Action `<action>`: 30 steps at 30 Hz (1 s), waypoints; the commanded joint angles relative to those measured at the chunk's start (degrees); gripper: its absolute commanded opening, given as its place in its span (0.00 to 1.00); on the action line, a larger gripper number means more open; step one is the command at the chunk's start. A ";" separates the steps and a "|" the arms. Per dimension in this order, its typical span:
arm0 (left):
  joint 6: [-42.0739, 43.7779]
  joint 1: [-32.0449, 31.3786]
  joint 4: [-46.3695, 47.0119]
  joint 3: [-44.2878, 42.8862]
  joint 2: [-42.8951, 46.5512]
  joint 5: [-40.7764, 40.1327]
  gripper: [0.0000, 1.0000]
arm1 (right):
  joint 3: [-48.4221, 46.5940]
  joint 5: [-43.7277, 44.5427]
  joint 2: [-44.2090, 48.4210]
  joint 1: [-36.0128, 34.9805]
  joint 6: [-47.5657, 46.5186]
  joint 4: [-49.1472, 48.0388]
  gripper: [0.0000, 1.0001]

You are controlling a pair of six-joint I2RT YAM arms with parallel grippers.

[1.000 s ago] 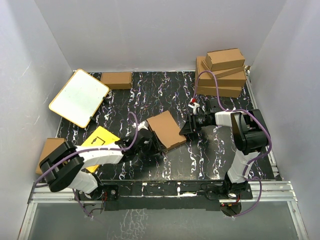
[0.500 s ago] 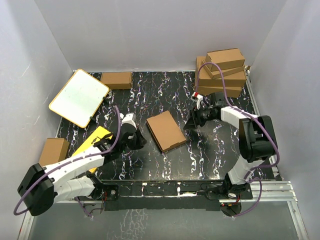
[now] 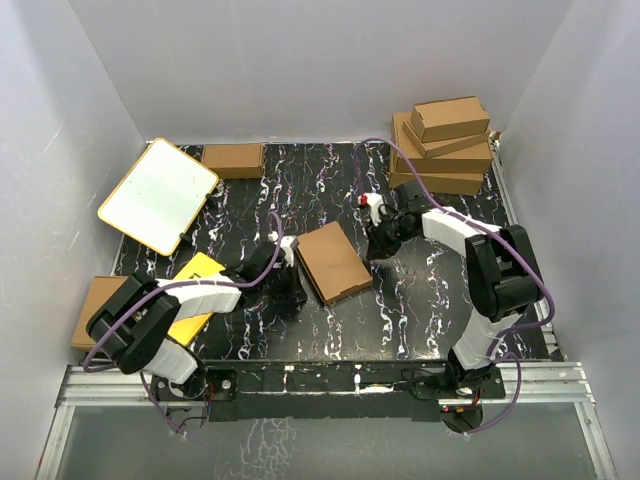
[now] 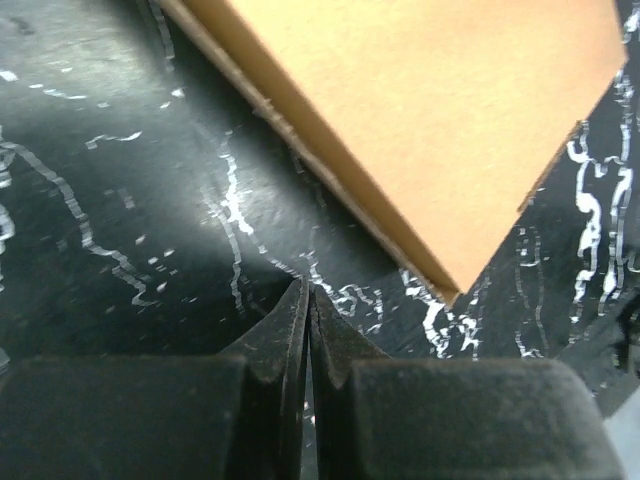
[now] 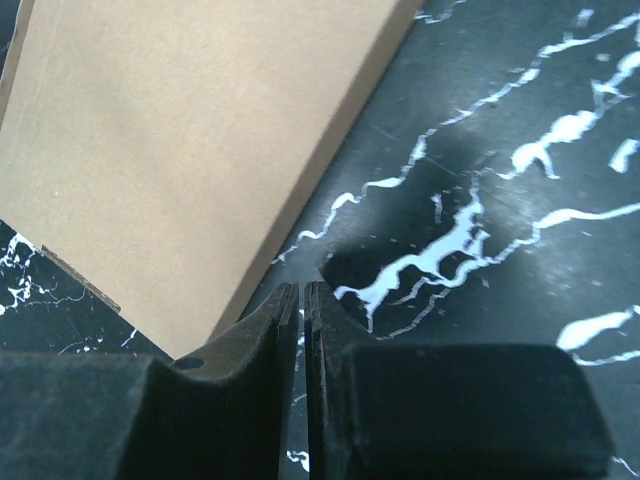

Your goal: Fold the paper box

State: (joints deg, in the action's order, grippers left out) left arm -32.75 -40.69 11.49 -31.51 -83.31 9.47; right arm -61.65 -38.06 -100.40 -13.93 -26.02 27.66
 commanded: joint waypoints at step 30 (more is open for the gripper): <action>-17.29 7.35 -16.57 -3.52 7.35 -1.52 0.18 | -5.08 2.28 -1.72 -2.91 -2.95 -2.66 0.26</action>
State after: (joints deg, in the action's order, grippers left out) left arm -50.41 -39.68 -2.13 -37.04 -78.65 8.36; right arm -59.35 -34.48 -97.54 -16.73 -28.49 26.57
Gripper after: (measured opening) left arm 0.192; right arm 0.256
